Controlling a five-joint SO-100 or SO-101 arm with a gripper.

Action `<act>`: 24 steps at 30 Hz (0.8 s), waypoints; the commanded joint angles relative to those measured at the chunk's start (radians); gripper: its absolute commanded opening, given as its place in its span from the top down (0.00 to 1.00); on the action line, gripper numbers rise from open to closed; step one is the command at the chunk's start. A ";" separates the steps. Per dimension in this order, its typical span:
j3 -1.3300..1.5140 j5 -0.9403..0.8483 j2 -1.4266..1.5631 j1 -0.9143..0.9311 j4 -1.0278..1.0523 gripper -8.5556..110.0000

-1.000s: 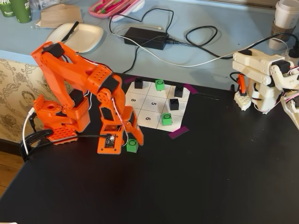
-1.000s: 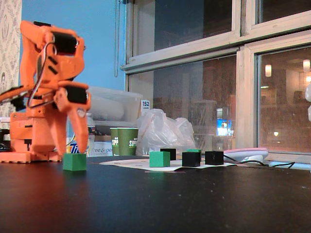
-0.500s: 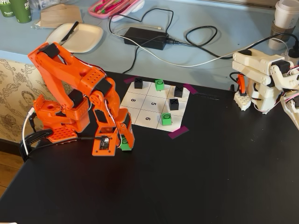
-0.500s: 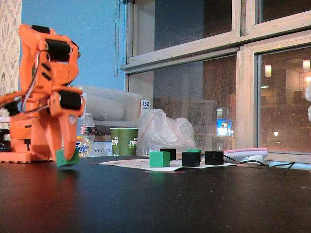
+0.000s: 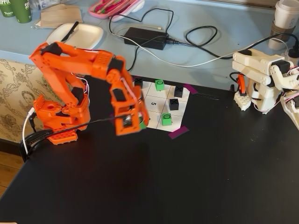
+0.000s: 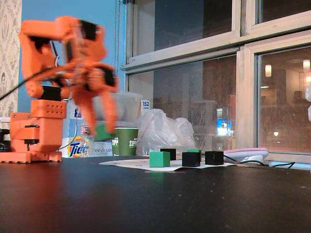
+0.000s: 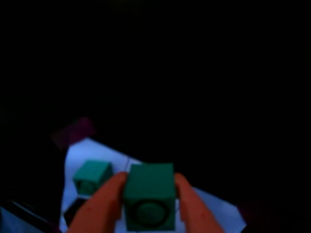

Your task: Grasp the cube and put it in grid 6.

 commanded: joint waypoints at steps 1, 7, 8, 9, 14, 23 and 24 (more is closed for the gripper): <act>-0.117 0.014 -0.072 -0.092 0.012 0.93; -0.281 0.017 -0.207 -0.224 0.040 0.93; -0.304 0.015 -0.218 -0.239 0.044 0.93; -0.325 0.014 -0.230 -0.252 0.052 0.93; -0.364 0.029 -0.256 -0.290 0.077 0.93; -0.362 0.051 -0.216 -0.270 0.138 0.93; -0.357 0.055 -0.202 -0.268 0.146 0.93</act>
